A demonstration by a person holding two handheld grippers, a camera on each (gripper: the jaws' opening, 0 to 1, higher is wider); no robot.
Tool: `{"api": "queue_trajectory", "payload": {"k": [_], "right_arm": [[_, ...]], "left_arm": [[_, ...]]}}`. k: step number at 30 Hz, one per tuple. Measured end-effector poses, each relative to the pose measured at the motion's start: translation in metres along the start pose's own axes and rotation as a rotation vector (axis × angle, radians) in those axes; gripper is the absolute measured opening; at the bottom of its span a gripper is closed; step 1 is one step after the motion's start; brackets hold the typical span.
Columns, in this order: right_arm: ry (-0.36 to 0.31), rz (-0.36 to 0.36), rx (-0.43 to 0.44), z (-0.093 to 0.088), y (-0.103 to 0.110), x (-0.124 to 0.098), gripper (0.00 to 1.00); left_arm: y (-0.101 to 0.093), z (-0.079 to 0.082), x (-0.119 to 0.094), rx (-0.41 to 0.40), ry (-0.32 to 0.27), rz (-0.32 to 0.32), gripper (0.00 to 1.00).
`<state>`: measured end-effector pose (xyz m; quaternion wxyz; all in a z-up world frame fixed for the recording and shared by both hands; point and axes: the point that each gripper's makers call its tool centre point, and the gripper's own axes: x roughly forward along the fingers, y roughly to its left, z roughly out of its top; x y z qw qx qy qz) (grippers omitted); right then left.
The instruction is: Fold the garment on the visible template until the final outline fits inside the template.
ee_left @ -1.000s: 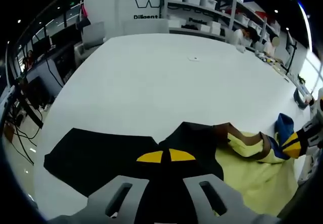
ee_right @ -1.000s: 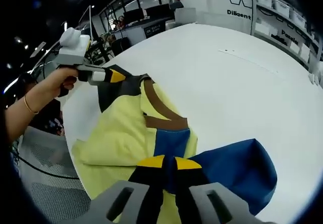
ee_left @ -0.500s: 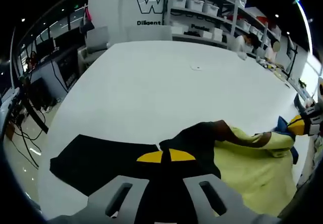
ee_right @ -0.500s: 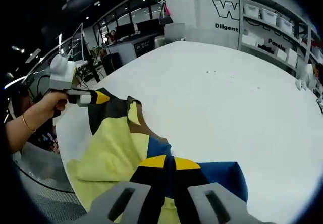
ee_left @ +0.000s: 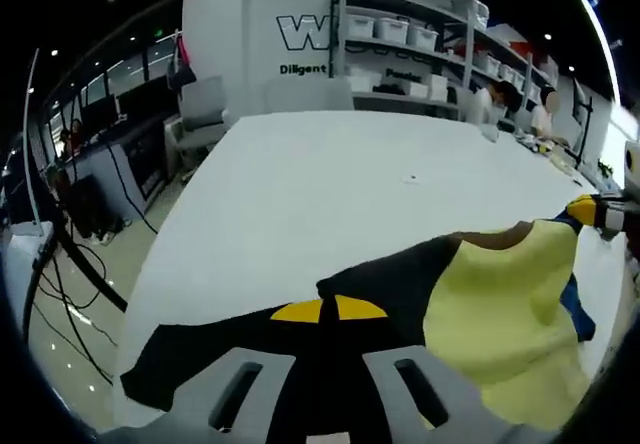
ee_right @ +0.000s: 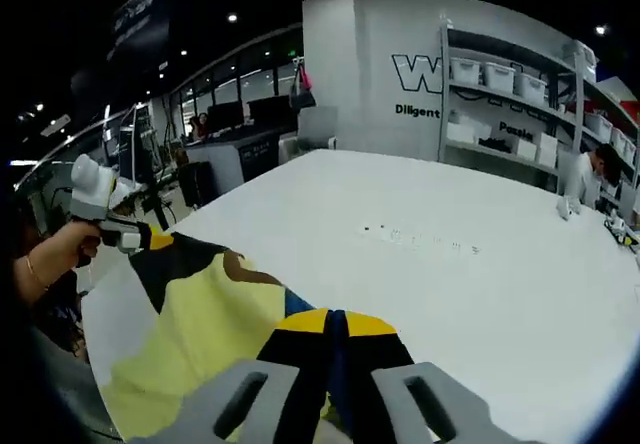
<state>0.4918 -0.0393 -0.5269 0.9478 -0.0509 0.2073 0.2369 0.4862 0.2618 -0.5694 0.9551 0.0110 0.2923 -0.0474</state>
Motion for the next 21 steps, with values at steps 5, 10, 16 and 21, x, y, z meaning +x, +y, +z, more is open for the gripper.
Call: {"api": "queue_trajectory", "payload": {"k": [5,10,16,21], "right_arm": [[-0.117,-0.030,-0.035,0.024,-0.009,0.020,0.00],[-0.082,-0.036,-0.032,0.009,-0.015,0.046,0.00],[-0.016,-0.037,0.040,-0.019,-0.023,0.077,0.00],[0.016,-0.036,0.090,-0.031,-0.032,0.091,0.00]], "left_arm": [[0.009,0.026,0.014,0.006,-0.072,0.007,0.04],[0.017,0.023,0.042,0.018,-0.061,0.023,0.05],[0.016,0.010,0.072,0.063,-0.021,0.033,0.05],[0.021,-0.002,0.088,0.069,0.015,0.051,0.05]]}}
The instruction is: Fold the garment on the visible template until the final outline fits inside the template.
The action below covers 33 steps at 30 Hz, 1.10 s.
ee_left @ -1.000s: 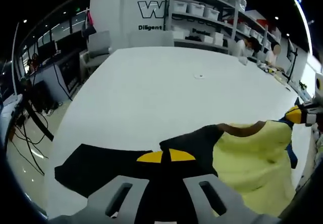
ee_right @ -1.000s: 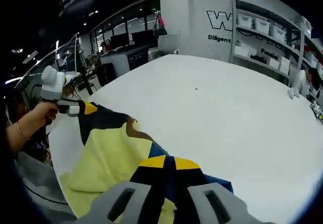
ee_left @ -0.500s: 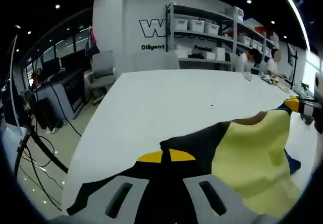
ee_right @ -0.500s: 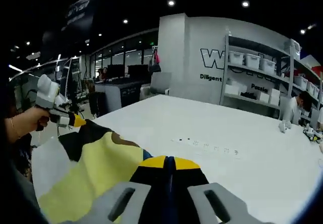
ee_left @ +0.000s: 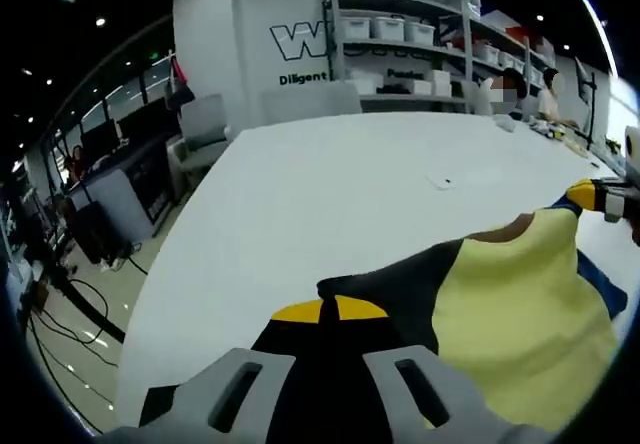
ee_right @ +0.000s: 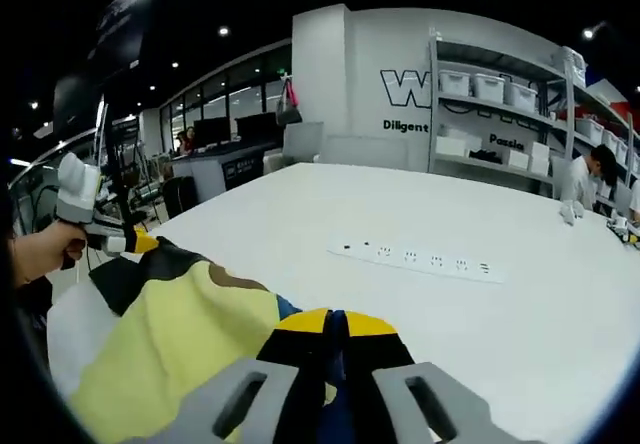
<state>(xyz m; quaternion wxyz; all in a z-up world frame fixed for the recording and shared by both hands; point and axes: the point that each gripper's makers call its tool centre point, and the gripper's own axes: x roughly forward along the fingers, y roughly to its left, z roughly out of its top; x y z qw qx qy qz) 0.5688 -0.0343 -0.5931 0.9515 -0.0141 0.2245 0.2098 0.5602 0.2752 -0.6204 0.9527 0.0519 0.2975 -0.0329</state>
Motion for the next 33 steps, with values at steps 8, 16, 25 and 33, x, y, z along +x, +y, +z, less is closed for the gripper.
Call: {"api": "queue_trajectory", "payload": {"k": [8,16,25,33], "right_arm": [[0.073,-0.029,0.100,-0.017,-0.011,-0.015,0.30],[0.116,-0.011,0.105,-0.036,-0.005,-0.048,0.49],[0.170,0.009,0.098,-0.059,-0.001,-0.076,0.50],[0.218,0.000,0.082,-0.081,-0.004,-0.099,0.49]], "left_arm": [[-0.019,0.005,-0.018,-0.018,-0.038,-0.048,0.27],[-0.048,-0.004,-0.054,-0.099,-0.050,-0.119,0.50],[-0.073,-0.019,-0.093,-0.104,-0.039,-0.152,0.61],[-0.091,-0.042,-0.140,-0.162,-0.015,-0.155,0.61]]}}
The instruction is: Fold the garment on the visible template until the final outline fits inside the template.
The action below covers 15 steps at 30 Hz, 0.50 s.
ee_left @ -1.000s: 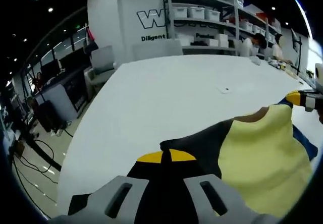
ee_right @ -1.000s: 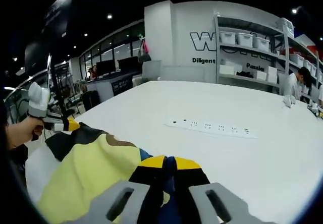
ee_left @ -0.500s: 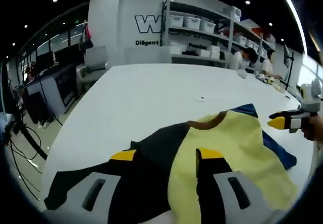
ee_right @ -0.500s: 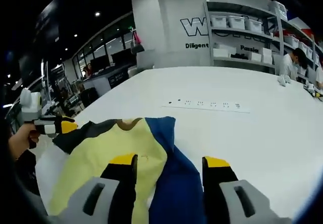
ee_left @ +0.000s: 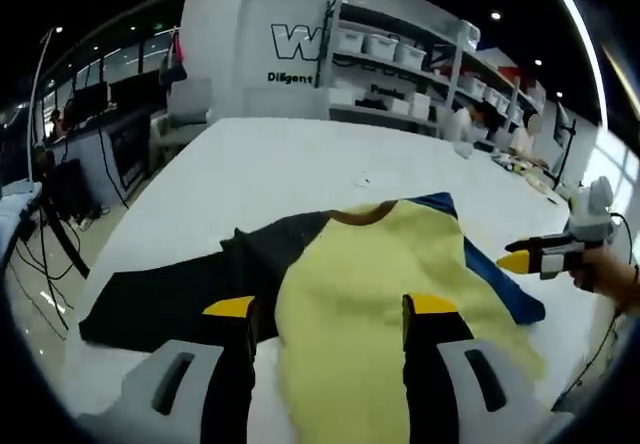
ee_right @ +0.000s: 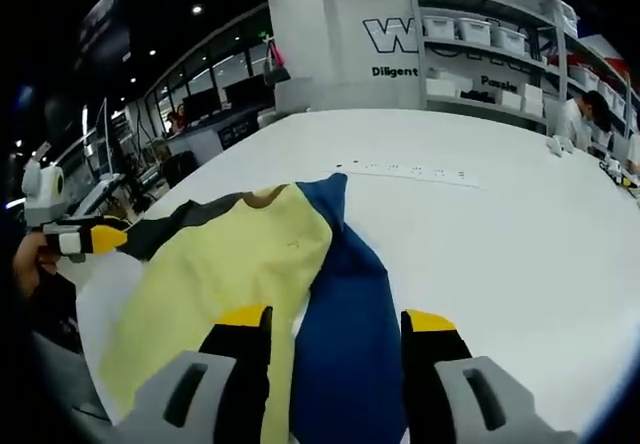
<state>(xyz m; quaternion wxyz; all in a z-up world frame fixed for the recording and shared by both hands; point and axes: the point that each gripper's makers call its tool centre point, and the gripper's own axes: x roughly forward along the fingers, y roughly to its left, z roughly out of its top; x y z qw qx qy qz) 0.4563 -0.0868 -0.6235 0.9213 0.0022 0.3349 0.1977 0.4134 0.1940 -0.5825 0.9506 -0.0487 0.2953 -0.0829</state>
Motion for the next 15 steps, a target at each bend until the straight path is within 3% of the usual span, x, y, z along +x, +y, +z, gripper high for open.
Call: {"api": "queue_trajectory", "payload": {"k": [9,13,15], "right_arm": [[0.030,0.009,0.001,-0.021,-0.002,-0.018,0.53],[0.053,0.002,0.005,-0.032,-0.006,-0.026,0.53],[0.061,-0.001,0.006,-0.036,-0.008,-0.029,0.53]], "left_arm": [[-0.007,-0.036,-0.030,-0.030,0.065,-0.007,0.60],[-0.009,-0.050,-0.039,-0.029,0.092,0.018,0.64],[-0.010,-0.065,-0.045,-0.060,0.135,0.025,0.64]]}}
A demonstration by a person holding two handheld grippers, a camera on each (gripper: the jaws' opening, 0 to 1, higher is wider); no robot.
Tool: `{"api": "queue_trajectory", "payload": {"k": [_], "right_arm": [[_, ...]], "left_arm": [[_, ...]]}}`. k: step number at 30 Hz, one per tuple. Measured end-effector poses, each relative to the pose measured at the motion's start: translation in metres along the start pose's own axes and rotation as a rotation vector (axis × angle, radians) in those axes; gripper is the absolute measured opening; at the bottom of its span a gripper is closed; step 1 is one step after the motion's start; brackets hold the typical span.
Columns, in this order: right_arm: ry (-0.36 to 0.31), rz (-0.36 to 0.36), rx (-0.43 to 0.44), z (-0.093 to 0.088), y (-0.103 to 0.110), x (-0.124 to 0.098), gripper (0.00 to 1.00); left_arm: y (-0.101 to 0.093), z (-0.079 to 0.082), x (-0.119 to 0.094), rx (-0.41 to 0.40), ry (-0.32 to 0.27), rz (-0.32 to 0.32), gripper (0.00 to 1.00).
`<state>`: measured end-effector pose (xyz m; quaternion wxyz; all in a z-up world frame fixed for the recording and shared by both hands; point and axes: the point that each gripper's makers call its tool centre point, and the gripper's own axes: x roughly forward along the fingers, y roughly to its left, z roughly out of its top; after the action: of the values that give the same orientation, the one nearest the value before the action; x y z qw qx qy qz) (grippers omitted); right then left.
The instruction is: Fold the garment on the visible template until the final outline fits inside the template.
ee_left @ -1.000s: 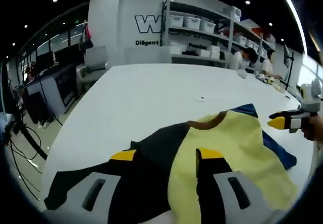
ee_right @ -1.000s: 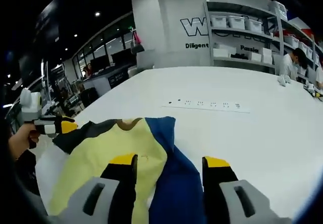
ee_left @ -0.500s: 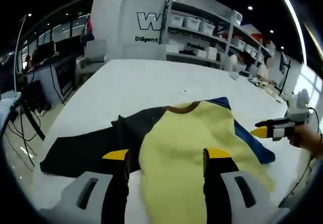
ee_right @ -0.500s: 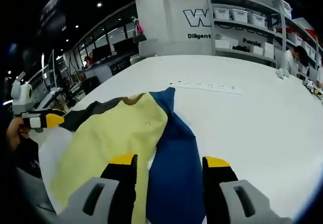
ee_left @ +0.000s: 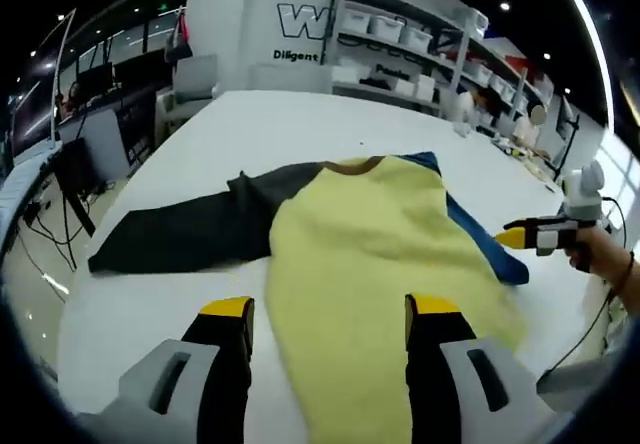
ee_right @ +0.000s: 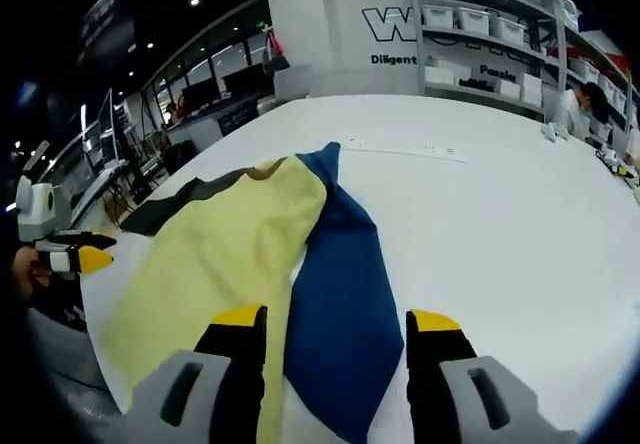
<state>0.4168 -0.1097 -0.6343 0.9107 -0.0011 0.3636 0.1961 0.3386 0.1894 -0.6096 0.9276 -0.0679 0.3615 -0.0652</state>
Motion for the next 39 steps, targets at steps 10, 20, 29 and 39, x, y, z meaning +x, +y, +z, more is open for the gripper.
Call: {"api": "queue_trajectory", "payload": {"k": [10,20,29,39], "right_arm": [[0.060,-0.023,0.023,-0.036,-0.014,-0.016,0.46],[0.066,-0.053,0.047,-0.065,-0.019,-0.021,0.33],[0.036,-0.066,0.034,-0.065,-0.014,-0.028,0.06],[-0.013,-0.110,0.037,-0.042,-0.035,-0.042,0.00]], "left_arm": [[0.007,-0.057,-0.013,0.045,0.147,0.047,0.60],[0.014,-0.078,-0.022,-0.001,0.209,0.105,0.54],[0.010,-0.103,-0.025,0.024,0.283,0.126,0.46],[0.015,-0.106,-0.027,0.084,0.306,0.191,0.27]]}}
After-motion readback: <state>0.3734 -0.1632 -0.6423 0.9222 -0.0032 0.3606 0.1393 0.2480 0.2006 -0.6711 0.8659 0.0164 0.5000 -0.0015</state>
